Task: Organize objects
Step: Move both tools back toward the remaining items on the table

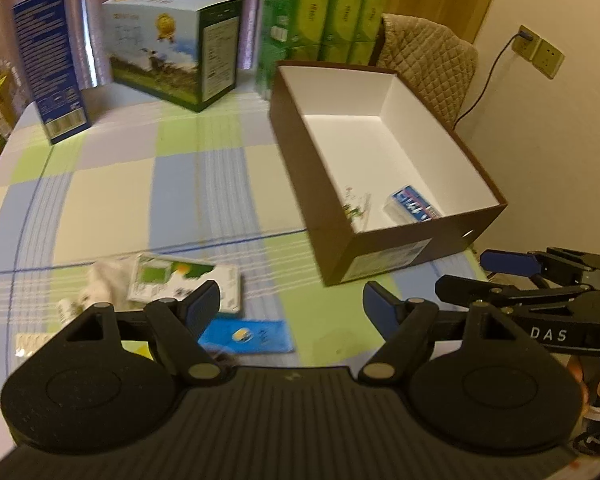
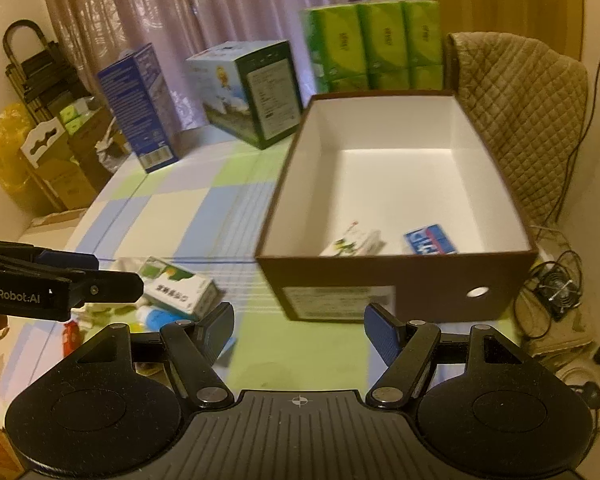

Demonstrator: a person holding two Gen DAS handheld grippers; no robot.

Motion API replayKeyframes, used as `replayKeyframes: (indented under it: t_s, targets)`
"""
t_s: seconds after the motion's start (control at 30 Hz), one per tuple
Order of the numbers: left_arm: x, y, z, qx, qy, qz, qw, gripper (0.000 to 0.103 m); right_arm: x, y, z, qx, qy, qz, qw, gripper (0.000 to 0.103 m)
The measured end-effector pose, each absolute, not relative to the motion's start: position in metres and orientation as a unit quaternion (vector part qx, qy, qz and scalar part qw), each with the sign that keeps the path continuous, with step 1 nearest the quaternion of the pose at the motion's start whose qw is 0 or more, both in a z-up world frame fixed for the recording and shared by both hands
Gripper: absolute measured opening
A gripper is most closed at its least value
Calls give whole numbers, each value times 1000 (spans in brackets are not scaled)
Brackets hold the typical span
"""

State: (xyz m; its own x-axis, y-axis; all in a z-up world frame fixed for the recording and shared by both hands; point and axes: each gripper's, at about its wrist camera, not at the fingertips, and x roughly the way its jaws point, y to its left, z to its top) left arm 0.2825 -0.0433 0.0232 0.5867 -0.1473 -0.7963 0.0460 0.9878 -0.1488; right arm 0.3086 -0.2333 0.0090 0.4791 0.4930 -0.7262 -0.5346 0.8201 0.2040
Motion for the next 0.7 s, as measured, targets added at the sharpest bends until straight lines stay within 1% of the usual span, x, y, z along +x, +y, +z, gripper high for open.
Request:
replayKeyframes:
  t_s: [0.37,0.7]
  targets:
    - [235,35,5,-86,471,20,878,76,282,-177,-21,-40,435,338,834,69]
    - [199,101,-21,-124,489,99,858,76,274,-131,-48,-77,441,387,806,69]
